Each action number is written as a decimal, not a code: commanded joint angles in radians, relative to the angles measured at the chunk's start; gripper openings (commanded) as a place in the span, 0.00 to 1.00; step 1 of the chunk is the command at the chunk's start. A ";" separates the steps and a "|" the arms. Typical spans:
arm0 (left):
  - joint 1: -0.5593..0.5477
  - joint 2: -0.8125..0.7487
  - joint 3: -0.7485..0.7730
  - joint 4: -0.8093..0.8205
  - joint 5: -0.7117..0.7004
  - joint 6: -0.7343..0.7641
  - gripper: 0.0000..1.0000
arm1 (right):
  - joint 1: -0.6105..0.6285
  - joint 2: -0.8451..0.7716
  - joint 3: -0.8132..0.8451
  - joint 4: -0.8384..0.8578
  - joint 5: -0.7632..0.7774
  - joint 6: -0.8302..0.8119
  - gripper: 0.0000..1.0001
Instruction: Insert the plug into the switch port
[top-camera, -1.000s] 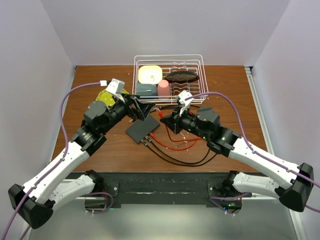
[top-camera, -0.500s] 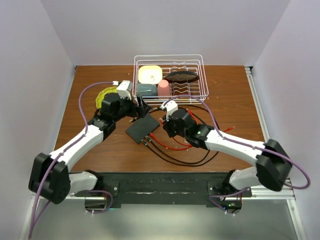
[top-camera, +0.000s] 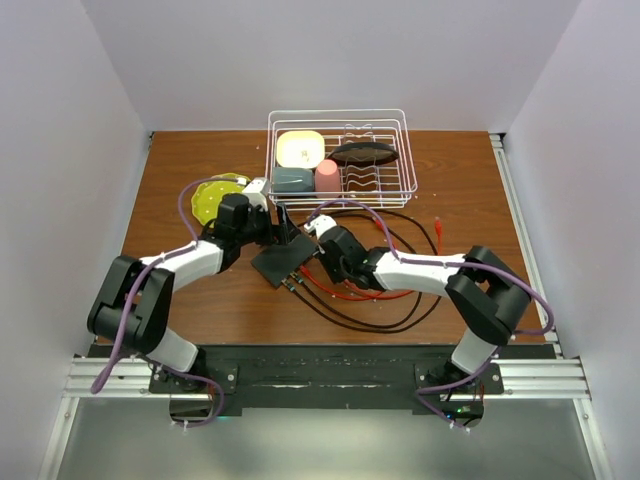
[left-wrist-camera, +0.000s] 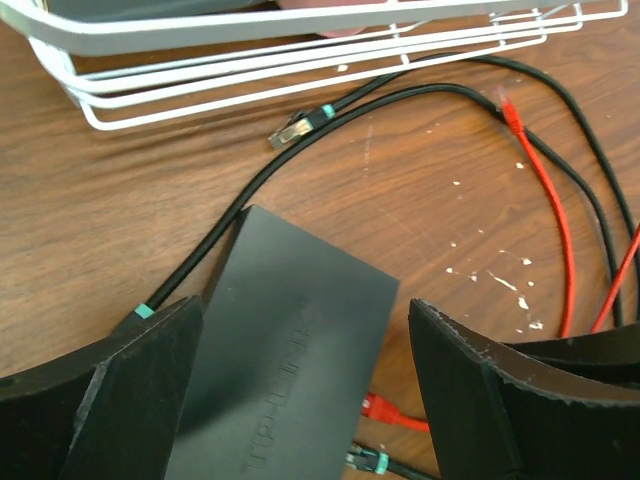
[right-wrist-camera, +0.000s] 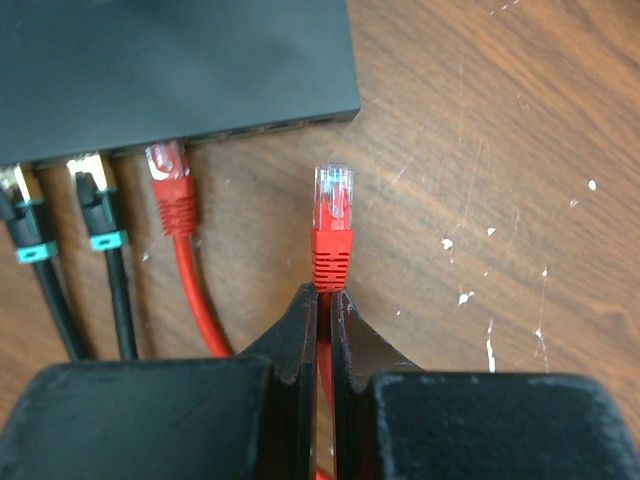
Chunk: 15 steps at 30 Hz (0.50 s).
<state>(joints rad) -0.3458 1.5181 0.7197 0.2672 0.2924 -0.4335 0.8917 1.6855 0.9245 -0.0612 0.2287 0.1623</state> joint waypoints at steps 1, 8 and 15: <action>0.022 0.031 -0.029 0.130 0.028 0.007 0.87 | 0.004 0.014 0.056 0.015 0.050 -0.018 0.00; 0.031 0.077 -0.037 0.152 0.040 0.013 0.87 | 0.004 0.031 0.065 0.015 0.054 -0.030 0.00; 0.037 0.134 -0.032 0.171 0.079 0.012 0.83 | 0.015 0.069 0.086 0.018 0.012 -0.041 0.00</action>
<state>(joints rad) -0.3199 1.6253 0.6823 0.3798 0.3336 -0.4335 0.8925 1.7241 0.9611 -0.0608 0.2478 0.1429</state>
